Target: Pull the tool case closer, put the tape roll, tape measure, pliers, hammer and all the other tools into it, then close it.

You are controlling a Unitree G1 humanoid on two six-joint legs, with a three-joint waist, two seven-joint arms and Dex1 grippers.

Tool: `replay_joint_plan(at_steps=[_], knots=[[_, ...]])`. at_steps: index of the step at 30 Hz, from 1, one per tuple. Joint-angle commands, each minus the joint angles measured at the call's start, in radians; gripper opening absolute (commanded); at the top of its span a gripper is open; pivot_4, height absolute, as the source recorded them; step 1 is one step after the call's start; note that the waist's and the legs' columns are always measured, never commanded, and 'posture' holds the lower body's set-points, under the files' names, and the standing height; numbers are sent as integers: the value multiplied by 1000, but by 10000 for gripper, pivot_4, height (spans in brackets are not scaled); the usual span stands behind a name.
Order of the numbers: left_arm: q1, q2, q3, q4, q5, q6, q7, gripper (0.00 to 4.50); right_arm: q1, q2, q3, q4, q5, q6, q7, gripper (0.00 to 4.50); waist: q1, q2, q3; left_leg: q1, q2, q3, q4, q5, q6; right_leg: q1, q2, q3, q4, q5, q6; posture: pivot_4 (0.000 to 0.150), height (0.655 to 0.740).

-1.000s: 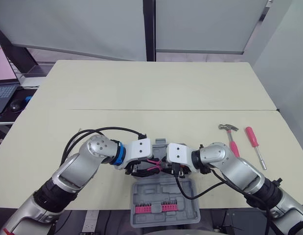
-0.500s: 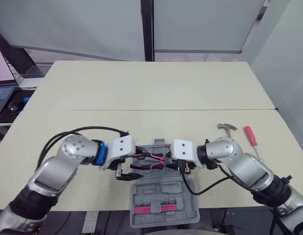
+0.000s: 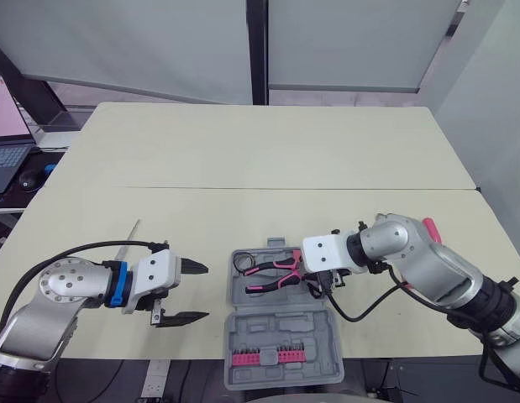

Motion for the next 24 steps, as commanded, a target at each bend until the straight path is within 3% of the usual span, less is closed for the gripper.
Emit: replay_joint_plan(at_steps=[1, 11, 24], knots=[[9, -6, 27, 6, -11, -37, 10, 45000, -16, 36, 18, -2, -40, 7, -4, 15234, 0, 0, 0, 0, 0, 0, 0, 0, 0, 0, 0, 0, 0, 0, 0, 1500, 7400], [6, -4, 2, 28, 10, -72, 29, 45000, -6, 165, 76, 119, -124, 4, -39, 15234, -1, 0, 0, 0, 0, 0, 0, 0, 0, 0, 0, 0, 1, 0, 0, 1500, 7400], [-10, -19, -29, 4, 23, -52, 59, 45000, 18, 215, 78, 186, -146, -5, -39, 15234, -1, 0, 0, 0, 0, 0, 0, 0, 0, 0, 1, 0, 1, 0, 0, 1500, 7400]])
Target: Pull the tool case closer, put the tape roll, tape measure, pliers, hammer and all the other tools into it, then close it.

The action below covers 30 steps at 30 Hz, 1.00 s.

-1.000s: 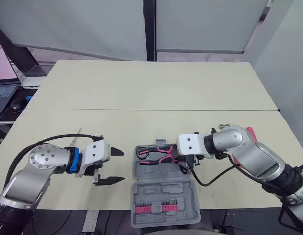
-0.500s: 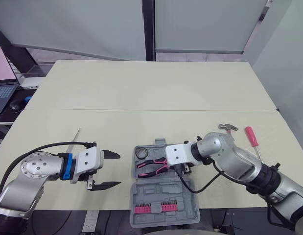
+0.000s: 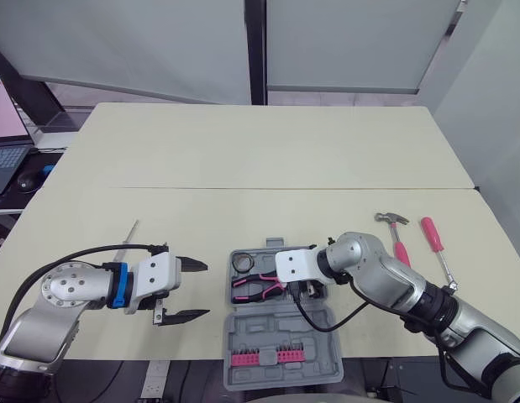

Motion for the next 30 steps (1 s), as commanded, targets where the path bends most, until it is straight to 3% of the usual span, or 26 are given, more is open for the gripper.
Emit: replay_joint_plan(at_steps=[1, 4, 6, 11, 17, 30], knots=[[-11, -3, -5, -28, -4, 5, 13, 45000, 9, 16, -11, -10, 2, -4, 5, 15234, 0, 0, 0, 0, 0, 0, 0, 0, 0, 0, 0, 0, 0, 0, 0, 1500, 7400], [-14, -5, -12, -29, -2, 6, 17, 45000, 11, 17, -12, -5, 3, 2, 11, 15234, -1, 0, 0, 0, 0, 0, 0, 0, 0, 0, 0, 0, 0, 0, 0, 1500, 7400], [-20, -5, -17, -27, -1, 7, 20, 45000, 10, 14, -19, -1, 3, -10, 10, 22379, -1, 0, 0, 1, 0, 0, 0, 0, 0, 0, 0, 0, 0, 0, 0, 1500, 7400], [-29, -5, -21, -24, 0, 11, 26, 45000, -11, -3, -85, -45, 46, -21, 38, 32220, 0, 0, 0, 0, 0, 0, 0, 0, 0, 0, 0, 0, 0, 0, 0, 1500, 7400], [-19, -3, -6, -27, -8, 27, 35, 45000, 10, 37, -207, -108, 185, -76, 53, 32220, -2, 0, 0, 1, 1, 0, 0, 0, 0, 0, 0, 0, 0, 0, 0, 1500, 7400], [24, -1, 20, -55, -43, 51, 51, 45000, 92, 161, -157, 101, 148, -241, -68, 4110, -1, 0, 0, 1, 2, 0, 0, 0, 0, 0, 1, 0, 1, 0, 0, 1500, 7400]])
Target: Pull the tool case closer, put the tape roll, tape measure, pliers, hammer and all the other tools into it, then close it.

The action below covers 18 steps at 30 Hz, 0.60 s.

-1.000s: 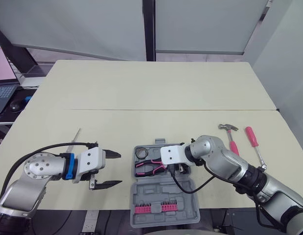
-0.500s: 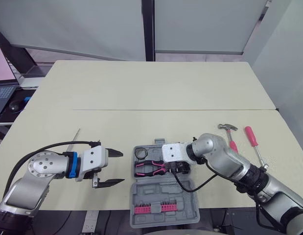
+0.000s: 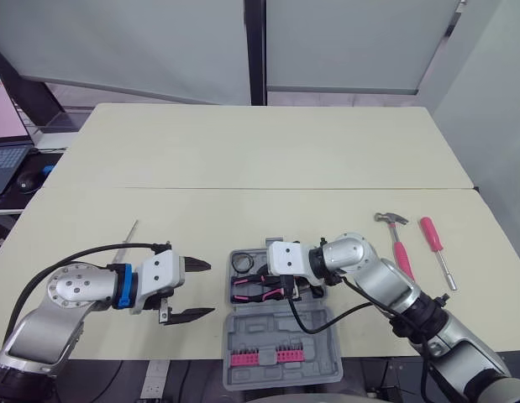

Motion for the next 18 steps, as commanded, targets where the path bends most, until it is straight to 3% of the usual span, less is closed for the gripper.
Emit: replay_joint_plan(at_steps=[1, 2, 11, 18], knots=[[9, 3, 34, -34, -16, -3, 9, 45000, -8, 19, 10, 32, -24, -26, -24, 2016, 0, 0, 0, 0, 0, 0, 0, 0, 0, 0, 0, 0, 0, 0, 0, 1500, 7400], [10, 3, 34, -35, -15, -3, 11, 45000, -11, 24, 15, 51, -32, -29, -30, 314, 0, 0, 0, 0, 0, 0, 0, 0, 0, 0, 0, 0, 0, 0, 0, 1500, 7400], [27, 8, 34, -52, -16, 33, 27, 45000, -31, 11, 75, 217, -129, -40, -34, 314, 0, 0, 0, 1, 2, 0, 0, 0, 0, 0, 2, 0, 0, 0, -1, 1500, 7400], [50, 6, 41, -47, -7, 38, 33, 45000, -12, 36, 49, 213, -110, -92, -55, 314, 1, -1, -1, 3, 4, 1, 0, 0, 0, 2, 3, 0, 0, 1, -3, 1500, 7400]])
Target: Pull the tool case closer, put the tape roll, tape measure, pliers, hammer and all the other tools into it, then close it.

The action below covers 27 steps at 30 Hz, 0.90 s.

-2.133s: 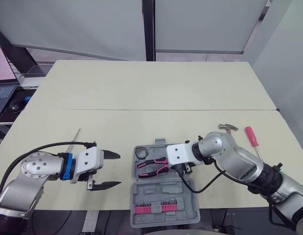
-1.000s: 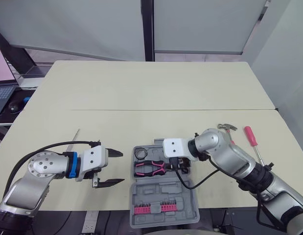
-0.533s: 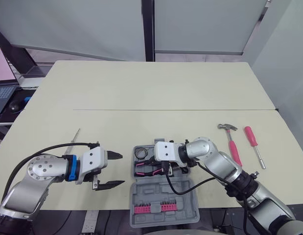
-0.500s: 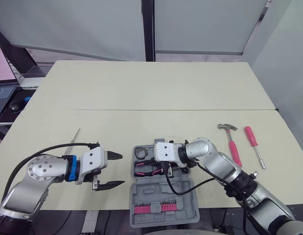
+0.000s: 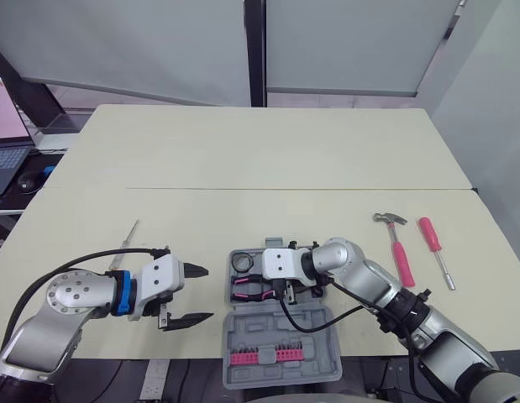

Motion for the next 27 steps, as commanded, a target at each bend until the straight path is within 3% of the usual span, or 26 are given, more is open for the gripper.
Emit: replay_joint_plan(at_steps=[1, 7, 10, 14, 18, 22, 27], knots=[[11, 3, 35, -21, -6, -9, 14, 45000, 31, 17, -35, 8, 20, -41, -23, 314, 0, -1, 0, 0, 0, 0, 0, 0, 0, 0, 0, 0, 0, 0, 0, 1500, 7400], [46, -49, 78, 23, -31, -16, 63, 45000, 98, -24, -225, -227, 166, -36, -18, 314, 1, 1, 1, -3, 4, 1, 0, 0, 0, -3, 3, 0, 0, 1, -2, 1500, 7400], [71, -70, 87, 65, -39, -44, 47, 38926, 167, -126, -338, -331, 255, -76, 31, 0, 4, 0, 0, -3, 4, 1, -1, 0, 0, -3, 3, 0, -1, 1, -2, 1500, 7400], [100, -69, 62, 143, 2, -95, 26, 26377, 266, -298, -446, -393, 315, -28, 97, 0, 5, 1, 1, -3, 4, 2, -2, 0, 0, -2, 3, 0, -3, 0, -3, 1500, 7400], [101, -91, 14, 213, 51, -171, 27, 13757, 383, -461, -473, -339, 260, -131, 127, 0, 4, 1, 1, -2, 4, 2, -2, 0, 0, -2, 3, 0, -3, 0, -4, 1500, 7400], [85, -132, -43, 229, 85, -192, 45, 201, 458, -511, -468, -291, 218, -195, 101, 0, 0, 1, 0, -2, 4, 3, -2, 0, 0, -2, 3, 1, -3, 0, -4, 1500, 7400], [67, -168, -113, 246, 140, -218, 61, 201, 483, -485, -426, -263, 178, -213, 78, 0, -2, 1, 0, -2, 4, 4, -1, 0, 0, -2, 3, 2, -2, 0, -3, 1500, 7400]])
